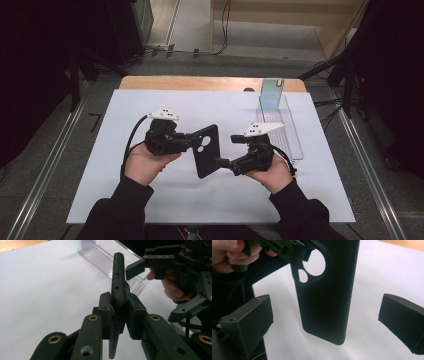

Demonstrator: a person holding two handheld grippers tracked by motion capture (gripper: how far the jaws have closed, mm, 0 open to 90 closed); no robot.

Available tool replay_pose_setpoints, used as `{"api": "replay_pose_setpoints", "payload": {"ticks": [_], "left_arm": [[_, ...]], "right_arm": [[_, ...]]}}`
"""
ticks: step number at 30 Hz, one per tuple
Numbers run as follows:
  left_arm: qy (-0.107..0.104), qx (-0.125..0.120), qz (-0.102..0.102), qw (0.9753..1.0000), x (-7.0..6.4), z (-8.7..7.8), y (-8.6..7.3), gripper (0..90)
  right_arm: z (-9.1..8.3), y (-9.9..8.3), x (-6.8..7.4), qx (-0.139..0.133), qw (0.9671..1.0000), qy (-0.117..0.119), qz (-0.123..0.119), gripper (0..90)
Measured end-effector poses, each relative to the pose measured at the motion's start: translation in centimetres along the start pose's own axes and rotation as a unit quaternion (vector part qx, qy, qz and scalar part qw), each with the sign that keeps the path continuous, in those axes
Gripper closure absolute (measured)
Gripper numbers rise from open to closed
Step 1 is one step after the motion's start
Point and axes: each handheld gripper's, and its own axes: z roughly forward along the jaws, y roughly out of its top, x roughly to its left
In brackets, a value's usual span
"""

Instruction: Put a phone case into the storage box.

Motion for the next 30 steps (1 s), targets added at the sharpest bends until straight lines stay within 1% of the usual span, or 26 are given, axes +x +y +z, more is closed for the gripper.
{"api": "replay_pose_setpoints", "payload": {"ticks": [2, 4, 8, 12, 14, 15, 17, 18, 19, 21, 22, 26, 30], "left_arm": [[0.004, -0.001, -0.011, 0.9999, 0.0, 0.0, 0.0, 76.9], [0.012, -0.004, -0.023, 0.9997, -0.1, 0.0, 0.1, 77.0], [0.025, -0.010, -0.031, 0.9992, -0.2, 0.1, 0.0, 77.0], [0.028, -0.012, -0.050, 0.9983, -0.1, 0.2, 0.0, 77.0], [0.032, -0.009, -0.061, 0.9976, -0.1, 0.4, 0.0, 77.0], [0.035, -0.007, -0.065, 0.9973, -0.2, 0.5, 0.0, 77.0], [0.040, -0.004, -0.065, 0.9971, -0.3, 0.6, 0.0, 77.0], [0.040, -0.001, -0.067, 0.9969, -0.4, 0.7, 0.0, 77.0], [0.040, 0.001, -0.067, 0.9970, -0.4, 0.7, 0.0, 77.0], [0.038, 0.001, -0.071, 0.9968, -0.6, 0.9, -0.1, 77.0], [0.039, 0.002, -0.069, 0.9969, -0.7, 1.0, -0.1, 77.0], [0.041, 0.005, -0.061, 0.9973, -1.0, 1.3, -0.2, 77.0], [0.039, 0.007, -0.064, 0.9972, -1.1, 1.6, -0.2, 77.0]], "right_arm": [[0.2, 0.0, 0.2, -0.003, 0.9999, -0.010, 0.007, 0.0], [0.5, -0.1, 0.4, -0.004, 0.9997, -0.019, 0.013, 0.0], [0.9, -0.3, 0.6, -0.012, 0.9992, -0.032, 0.022, 0.0], [1.1, -0.4, 0.8, -0.020, 0.9979, -0.050, 0.035, 0.0], [1.2, -0.4, 1.0, -0.025, 0.9972, -0.059, 0.037, 0.0], [1.4, -0.5, 1.1, -0.028, 0.9970, -0.059, 0.042, 0.0], [1.7, -0.6, 1.3, -0.029, 0.9965, -0.065, 0.044, 0.0], [1.8, -0.6, 1.4, -0.025, 0.9965, -0.068, 0.041, 0.0], [2.0, -0.6, 1.5, -0.023, 0.9965, -0.073, 0.035, 0.0], [2.4, -0.7, 1.8, -0.016, 0.9959, -0.082, 0.034, 0.0], [2.5, -0.7, 1.9, -0.015, 0.9959, -0.082, 0.036, 0.0], [2.9, -0.6, 2.2, -0.014, 0.9947, -0.095, 0.038, 0.0], [3.1, -0.6, 2.3, -0.014, 0.9940, -0.102, 0.039, 0.0]]}}
